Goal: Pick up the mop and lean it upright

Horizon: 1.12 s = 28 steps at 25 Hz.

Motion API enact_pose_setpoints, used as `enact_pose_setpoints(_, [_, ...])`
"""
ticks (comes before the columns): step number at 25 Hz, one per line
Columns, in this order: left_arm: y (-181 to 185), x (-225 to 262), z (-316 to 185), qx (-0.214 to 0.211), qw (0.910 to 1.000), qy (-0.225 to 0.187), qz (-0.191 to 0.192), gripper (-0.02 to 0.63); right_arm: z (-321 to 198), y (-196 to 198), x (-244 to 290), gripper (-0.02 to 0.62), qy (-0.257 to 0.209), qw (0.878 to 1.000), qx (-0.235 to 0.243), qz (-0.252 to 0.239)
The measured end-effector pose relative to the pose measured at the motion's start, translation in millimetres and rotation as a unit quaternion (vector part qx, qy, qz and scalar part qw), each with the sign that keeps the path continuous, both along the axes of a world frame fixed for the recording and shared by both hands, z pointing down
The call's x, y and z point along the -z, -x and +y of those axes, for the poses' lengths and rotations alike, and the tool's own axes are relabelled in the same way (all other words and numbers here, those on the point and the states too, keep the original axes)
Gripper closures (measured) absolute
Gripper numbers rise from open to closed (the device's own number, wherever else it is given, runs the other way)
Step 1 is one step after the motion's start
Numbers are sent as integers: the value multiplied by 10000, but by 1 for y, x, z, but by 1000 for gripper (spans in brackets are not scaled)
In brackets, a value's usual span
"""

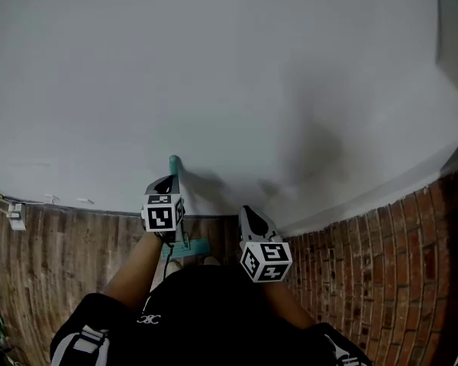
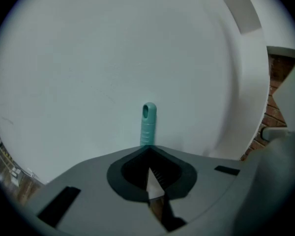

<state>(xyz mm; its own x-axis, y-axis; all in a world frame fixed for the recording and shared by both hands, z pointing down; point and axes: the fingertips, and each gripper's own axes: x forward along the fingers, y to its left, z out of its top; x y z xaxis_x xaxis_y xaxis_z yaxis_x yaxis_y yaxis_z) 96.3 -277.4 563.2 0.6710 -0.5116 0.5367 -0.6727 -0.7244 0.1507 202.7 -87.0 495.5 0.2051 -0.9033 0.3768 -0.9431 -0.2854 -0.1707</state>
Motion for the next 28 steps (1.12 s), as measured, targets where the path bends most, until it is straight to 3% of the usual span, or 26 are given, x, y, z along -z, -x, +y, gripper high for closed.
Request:
enact_pose_setpoints(3, [6, 1, 13, 128, 9991, 284, 297, 609, 5, 3, -3, 583, 16, 10000, 25, -68])
enact_pose_setpoints(6, [15, 0, 27, 153, 9987, 340, 348, 609, 4, 11, -7, 583, 9, 9997, 183, -142])
enact_pose_setpoints(12, [21, 1, 54, -45, 9999, -109, -43, 609, -12, 17, -12, 583, -7, 9979, 598, -268])
enact_pose_setpoints(15, [21, 5, 55, 11, 9997, -228, -59, 609, -22, 16, -9, 583, -61, 9966, 768, -276])
enact_pose_setpoints(19, [9, 8, 38, 118, 9993, -363, -30, 603, -32, 10, -8, 583, -103, 9960, 856, -245])
enact_pose_setpoints(20, [4, 8, 32, 114, 9990, -418, -57, 487, -33, 8, -7, 583, -100, 9960, 853, -237])
enact_pose_setpoints(21, [0, 7, 25, 126, 9987, -476, -138, 448, -34, 7, -7, 583, -93, 9961, 846, -231])
enact_pose_setpoints(26, [-13, -7, -14, 351, 9968, -486, -534, 448, -35, -2, -4, 583, -90, 9967, 791, -182])
enact_pose_setpoints(28, [-16, -11, -22, 375, 9970, -320, -589, 490, -34, -3, -3, 583, -102, 9970, 752, -143])
